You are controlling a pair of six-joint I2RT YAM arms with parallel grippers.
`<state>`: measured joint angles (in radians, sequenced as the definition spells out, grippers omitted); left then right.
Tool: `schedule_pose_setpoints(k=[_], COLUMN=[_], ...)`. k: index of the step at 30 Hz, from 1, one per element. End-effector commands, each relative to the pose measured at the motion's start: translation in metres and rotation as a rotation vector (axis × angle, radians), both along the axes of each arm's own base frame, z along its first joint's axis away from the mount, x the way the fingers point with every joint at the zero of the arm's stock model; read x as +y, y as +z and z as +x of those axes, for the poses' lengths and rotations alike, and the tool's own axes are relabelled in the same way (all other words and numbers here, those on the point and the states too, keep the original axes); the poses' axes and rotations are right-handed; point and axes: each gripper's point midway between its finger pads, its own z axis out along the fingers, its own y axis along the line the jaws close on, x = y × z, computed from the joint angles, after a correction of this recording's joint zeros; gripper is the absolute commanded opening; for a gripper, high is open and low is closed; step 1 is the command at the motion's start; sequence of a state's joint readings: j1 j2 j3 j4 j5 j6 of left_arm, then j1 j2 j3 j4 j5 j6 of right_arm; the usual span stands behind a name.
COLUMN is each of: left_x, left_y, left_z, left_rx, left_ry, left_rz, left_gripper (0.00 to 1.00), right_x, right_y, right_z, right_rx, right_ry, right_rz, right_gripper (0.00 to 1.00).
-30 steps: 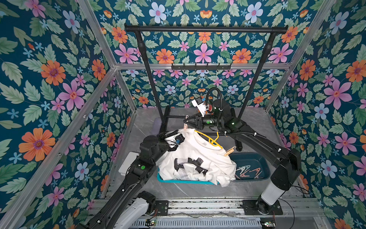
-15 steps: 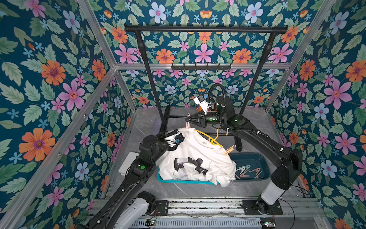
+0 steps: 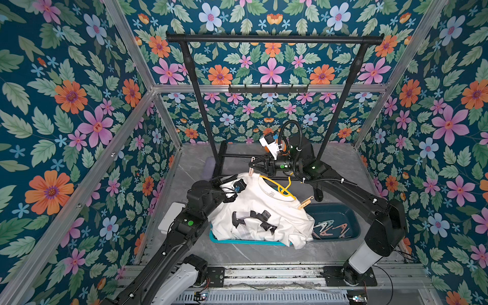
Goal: Use clothespins to secure the t-shirt on both sides of the hanger
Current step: Clamp the T-shirt on the hanger.
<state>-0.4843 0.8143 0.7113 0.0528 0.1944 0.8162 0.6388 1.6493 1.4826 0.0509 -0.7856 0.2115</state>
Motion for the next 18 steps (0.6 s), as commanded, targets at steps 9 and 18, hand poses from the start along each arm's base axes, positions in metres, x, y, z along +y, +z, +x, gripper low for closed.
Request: schedule_pose_setpoints(k=[9, 18], left_x=[0.002, 0.002], left_y=[0.031, 0.031], left_z=[0.004, 0.004], left_rx=[-0.095, -0.097], left_ry=[0.02, 0.021], left_rz=[-0.07, -0.073], left_gripper=[0.0, 0.0], right_x=[0.003, 0.01], right_y=[-0.021, -0.039], right_z=[-0.031, -0.023], right_rx=[0.006, 0.117], right_ry=[0.135, 0.098], right_rz=[-0.088, -0.099], right_gripper=[0.0, 0.0])
